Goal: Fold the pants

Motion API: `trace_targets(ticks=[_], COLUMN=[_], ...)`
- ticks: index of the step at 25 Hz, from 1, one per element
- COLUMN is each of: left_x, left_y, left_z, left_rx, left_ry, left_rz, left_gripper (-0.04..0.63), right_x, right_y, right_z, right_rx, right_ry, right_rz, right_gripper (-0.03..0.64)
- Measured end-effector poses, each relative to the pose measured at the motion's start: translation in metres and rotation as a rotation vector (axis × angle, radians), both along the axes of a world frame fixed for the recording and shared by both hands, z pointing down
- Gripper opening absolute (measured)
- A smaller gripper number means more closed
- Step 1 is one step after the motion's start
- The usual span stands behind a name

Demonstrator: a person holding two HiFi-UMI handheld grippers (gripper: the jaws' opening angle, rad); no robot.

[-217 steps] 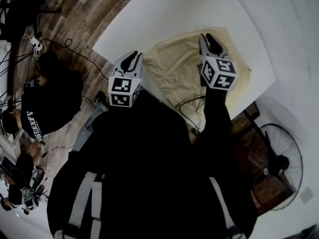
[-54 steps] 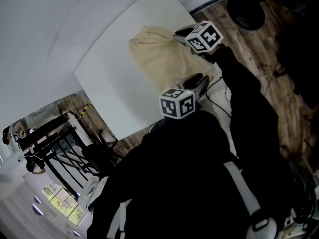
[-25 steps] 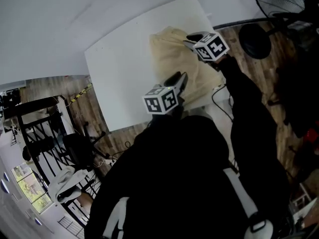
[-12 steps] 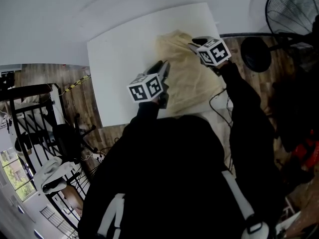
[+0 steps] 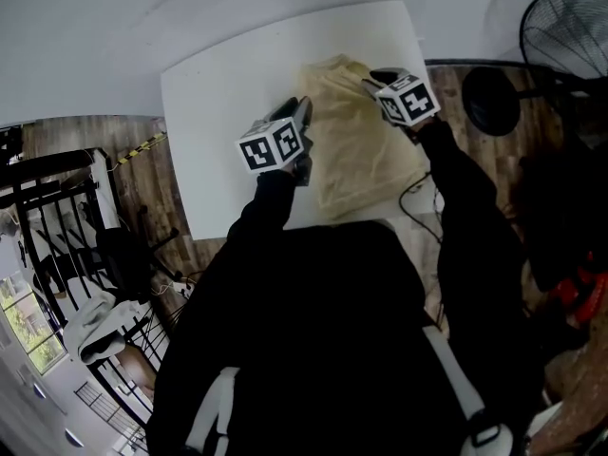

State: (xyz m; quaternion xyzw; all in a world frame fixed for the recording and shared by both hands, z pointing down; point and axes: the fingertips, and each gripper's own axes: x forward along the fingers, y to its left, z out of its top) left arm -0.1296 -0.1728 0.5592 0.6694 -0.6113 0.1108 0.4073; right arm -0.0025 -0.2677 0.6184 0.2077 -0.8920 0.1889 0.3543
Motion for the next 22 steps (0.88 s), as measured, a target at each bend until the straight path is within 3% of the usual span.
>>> trace_targets(ticks=[14, 22], left_x=[-0.032, -0.040], left_y=[-0.034, -0.050], left_z=[0.043, 0.072], left_rx=[-0.033, -0.066], left_ry=[-0.028, 0.019], left_rz=[0.004, -0.008], left_gripper=[0.100, 0.100], right_x=[-0.026, -0.041], right_y=[-0.038, -0.056], right_z=[0.024, 0.045], right_rx=[0.026, -0.009], right_ry=[0.031, 0.058], right_rz=[0.021, 0.003], right_gripper=[0.078, 0.078])
